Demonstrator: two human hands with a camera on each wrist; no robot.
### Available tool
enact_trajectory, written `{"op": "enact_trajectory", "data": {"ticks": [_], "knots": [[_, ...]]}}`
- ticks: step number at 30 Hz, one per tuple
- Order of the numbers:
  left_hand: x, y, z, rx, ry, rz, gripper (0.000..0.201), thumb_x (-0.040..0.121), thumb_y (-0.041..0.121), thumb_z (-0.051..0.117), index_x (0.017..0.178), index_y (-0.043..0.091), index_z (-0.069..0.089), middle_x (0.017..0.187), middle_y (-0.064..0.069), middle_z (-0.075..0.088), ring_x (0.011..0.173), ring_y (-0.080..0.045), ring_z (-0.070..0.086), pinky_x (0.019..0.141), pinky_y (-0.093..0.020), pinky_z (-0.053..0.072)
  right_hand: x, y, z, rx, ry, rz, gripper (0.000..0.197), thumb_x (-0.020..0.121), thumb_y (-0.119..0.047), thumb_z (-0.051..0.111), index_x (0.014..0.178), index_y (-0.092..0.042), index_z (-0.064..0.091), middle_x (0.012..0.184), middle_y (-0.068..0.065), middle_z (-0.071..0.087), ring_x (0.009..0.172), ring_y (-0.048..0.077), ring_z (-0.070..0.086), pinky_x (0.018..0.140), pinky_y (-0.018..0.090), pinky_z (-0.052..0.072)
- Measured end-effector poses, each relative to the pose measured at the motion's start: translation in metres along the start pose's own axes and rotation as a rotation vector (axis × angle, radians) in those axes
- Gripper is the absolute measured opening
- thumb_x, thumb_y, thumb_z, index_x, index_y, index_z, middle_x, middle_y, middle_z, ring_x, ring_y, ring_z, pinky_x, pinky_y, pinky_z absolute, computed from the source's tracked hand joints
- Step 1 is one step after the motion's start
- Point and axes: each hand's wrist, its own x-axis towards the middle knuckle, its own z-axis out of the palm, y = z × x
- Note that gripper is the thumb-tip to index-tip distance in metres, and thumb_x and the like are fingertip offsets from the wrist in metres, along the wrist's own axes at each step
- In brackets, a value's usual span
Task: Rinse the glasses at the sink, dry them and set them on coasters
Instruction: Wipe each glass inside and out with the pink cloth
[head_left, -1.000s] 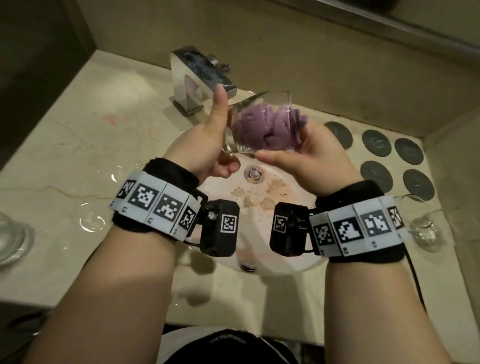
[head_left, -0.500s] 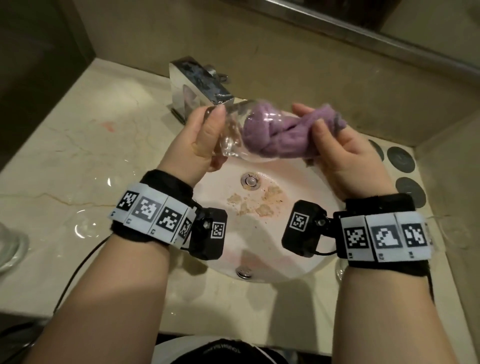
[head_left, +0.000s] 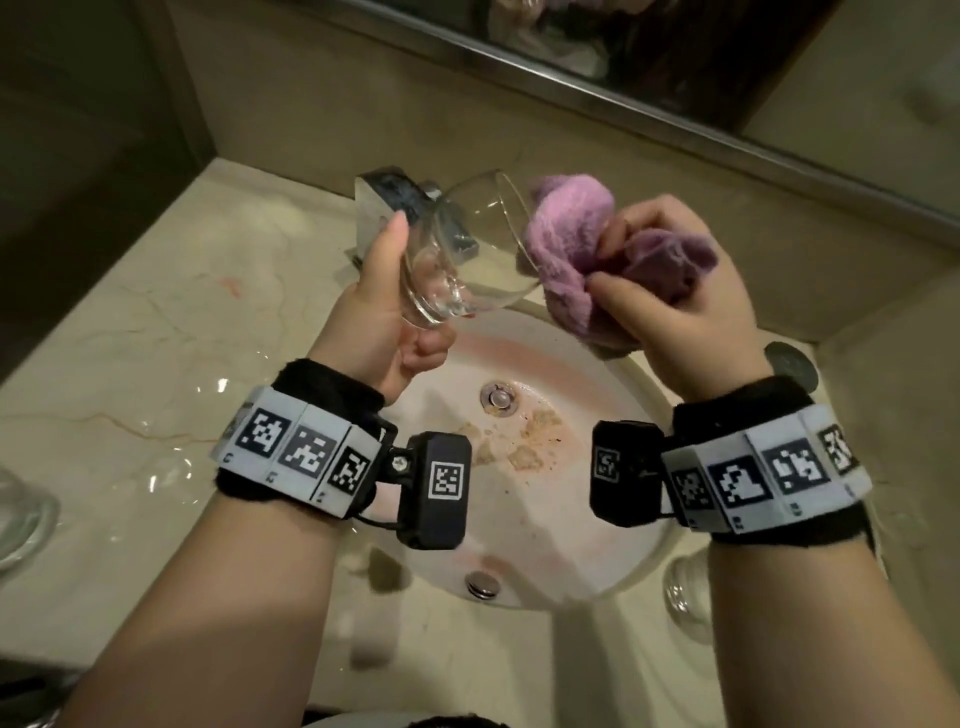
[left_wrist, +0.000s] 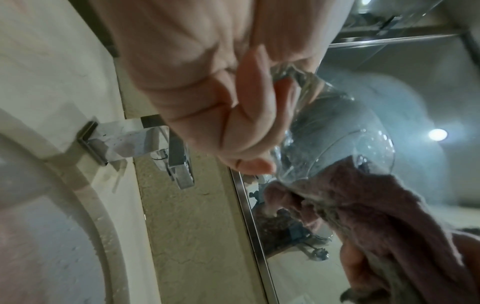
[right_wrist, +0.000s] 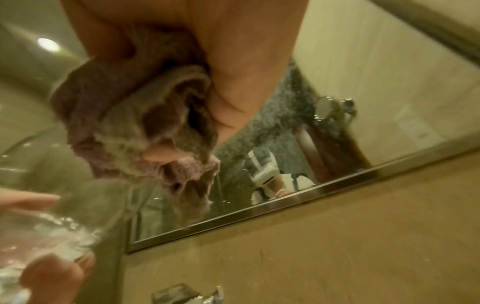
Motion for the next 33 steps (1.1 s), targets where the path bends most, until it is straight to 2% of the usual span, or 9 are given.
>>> {"op": "enact_trajectory", "data": {"ticks": [3,8,11,15,20,22,26,28,33], "knots": [[0.000,0.004,-0.002,0.060,-0.033,-0.021,0.053,0.093,0.059,0.028,0.111,0.013,0.047,0.066,-0.003,0.041,0.037,-0.006,0.031,0.033,-0.014,0.020,0.009,-0.007,-0.002,0.013,-0.074,-0.083,0.039,0.079,0.001,0.050,0.100,-0.029,0.065,0.107,-0.006,0.065,0.107,0.016,0.061,0.094,0.040,0.050],[-0.001,0.005,0.000,0.123,-0.067,-0.027,0.055,0.090,0.061,0.033,0.108,0.012,0.050,0.061,-0.003,0.040,0.035,-0.008,0.032,0.034,-0.014,0.022,0.019,-0.017,-0.002,0.477,-0.262,0.232,0.034,0.071,0.003,0.051,0.092,-0.011,0.073,0.099,0.003,0.072,0.097,0.020,0.067,0.083,0.028,0.054],[-0.001,0.006,0.004,0.170,-0.057,-0.035,0.051,0.092,0.058,0.033,0.103,0.011,0.048,0.048,0.006,0.040,0.034,-0.007,0.031,0.033,-0.014,0.020,0.020,-0.023,-0.007,0.177,-0.291,0.205,0.021,0.077,-0.015,0.058,0.084,-0.028,0.074,0.090,-0.010,0.072,0.092,0.013,0.067,0.079,0.026,0.054],[-0.002,0.009,0.009,0.099,-0.078,-0.046,0.046,0.096,0.054,0.028,0.087,0.012,0.045,0.047,0.007,0.036,0.035,-0.006,0.027,0.035,-0.016,0.013,0.015,-0.027,-0.015,-0.542,-0.333,-0.281,0.036,0.080,-0.054,0.055,0.106,-0.031,0.065,0.115,-0.017,0.053,0.118,0.013,0.044,0.106,0.038,0.031],[-0.002,0.014,0.011,0.042,-0.039,-0.081,0.046,0.095,0.054,0.029,0.078,0.016,0.047,0.049,0.007,0.036,0.036,-0.005,0.023,0.038,-0.015,0.009,0.022,-0.015,-0.012,-0.706,-0.601,-0.466,0.073,0.074,-0.042,0.068,0.135,-0.006,0.049,0.130,0.008,0.057,0.122,0.019,0.049,0.110,0.030,0.028],[-0.002,0.015,0.014,0.079,-0.041,-0.082,0.047,0.095,0.054,0.030,0.074,0.015,0.046,0.045,0.007,0.034,0.033,-0.004,0.023,0.037,-0.014,0.010,0.023,-0.011,-0.008,-0.769,-0.601,-0.472,0.066,0.076,-0.034,0.060,0.137,-0.012,0.047,0.122,0.001,0.063,0.114,0.020,0.056,0.108,0.036,0.030],[0.000,0.020,0.023,0.160,-0.057,-0.081,0.053,0.095,0.055,0.031,0.061,0.015,0.043,0.039,0.007,0.030,0.030,-0.005,0.025,0.036,-0.014,0.012,0.023,-0.013,-0.006,-0.571,-0.676,-0.241,0.067,0.070,-0.029,0.054,0.132,-0.046,0.035,0.121,-0.030,0.050,0.118,-0.007,0.048,0.118,0.048,-0.008],[0.003,0.024,0.027,0.191,-0.057,-0.076,0.058,0.094,0.056,0.031,0.053,0.018,0.046,0.038,0.007,0.030,0.030,-0.005,0.025,0.037,-0.016,0.011,0.025,-0.015,-0.008,-0.462,-0.660,-0.200,0.064,0.071,-0.027,0.056,0.129,-0.046,0.036,0.123,-0.027,0.053,0.120,-0.006,0.049,0.117,0.051,-0.011],[0.009,0.036,0.030,0.187,-0.059,-0.107,0.055,0.095,0.056,0.028,0.063,0.015,0.048,0.040,0.007,0.031,0.030,-0.004,0.026,0.032,-0.009,0.015,0.030,-0.020,-0.024,-0.707,-0.537,-0.510,0.058,0.078,-0.045,0.062,0.131,-0.026,0.049,0.138,-0.005,0.051,0.133,0.009,0.043,0.110,0.064,-0.013]]}}
